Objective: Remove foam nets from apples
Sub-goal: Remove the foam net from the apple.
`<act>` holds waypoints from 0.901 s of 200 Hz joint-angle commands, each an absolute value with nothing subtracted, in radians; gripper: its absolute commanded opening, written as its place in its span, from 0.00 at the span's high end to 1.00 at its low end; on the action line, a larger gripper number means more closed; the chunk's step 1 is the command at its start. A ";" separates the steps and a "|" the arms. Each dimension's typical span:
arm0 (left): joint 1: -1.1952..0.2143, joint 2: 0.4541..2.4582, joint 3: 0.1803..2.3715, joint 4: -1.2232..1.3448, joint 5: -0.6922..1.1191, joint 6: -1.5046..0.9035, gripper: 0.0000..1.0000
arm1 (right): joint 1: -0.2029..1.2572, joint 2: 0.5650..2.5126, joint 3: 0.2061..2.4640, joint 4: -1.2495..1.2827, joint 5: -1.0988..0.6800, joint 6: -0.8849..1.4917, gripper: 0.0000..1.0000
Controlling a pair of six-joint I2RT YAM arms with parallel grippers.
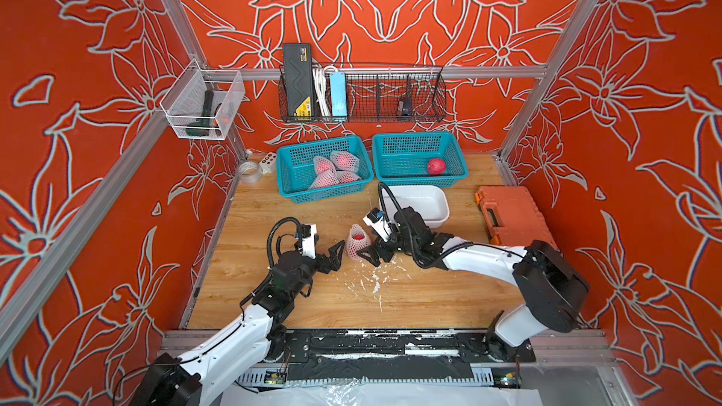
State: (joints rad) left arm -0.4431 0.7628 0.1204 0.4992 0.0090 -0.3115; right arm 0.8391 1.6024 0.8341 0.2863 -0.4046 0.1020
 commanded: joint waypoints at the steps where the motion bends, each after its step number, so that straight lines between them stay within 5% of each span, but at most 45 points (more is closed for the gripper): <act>1: -0.440 0.752 0.113 0.539 0.033 -0.303 0.03 | 0.849 1.668 0.873 0.452 -0.388 0.073 0.03; 19: -0.441 0.734 0.097 0.543 0.029 -0.302 0.02 | 0.849 1.741 0.920 0.455 -0.419 0.072 0.17; 84: -0.442 0.719 0.099 0.532 0.022 -0.306 0.02 | 0.847 1.726 0.988 0.388 -0.462 0.065 1.00; 180: -0.441 0.846 0.150 0.588 0.098 -0.279 0.03 | 0.772 1.483 0.979 0.206 -0.400 0.061 1.00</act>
State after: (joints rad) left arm -0.4431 0.8326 0.1211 0.5266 0.0628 -0.2928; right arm 0.8146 1.5436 0.9661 0.2451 -0.3985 0.0402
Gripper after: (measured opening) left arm 0.975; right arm 0.057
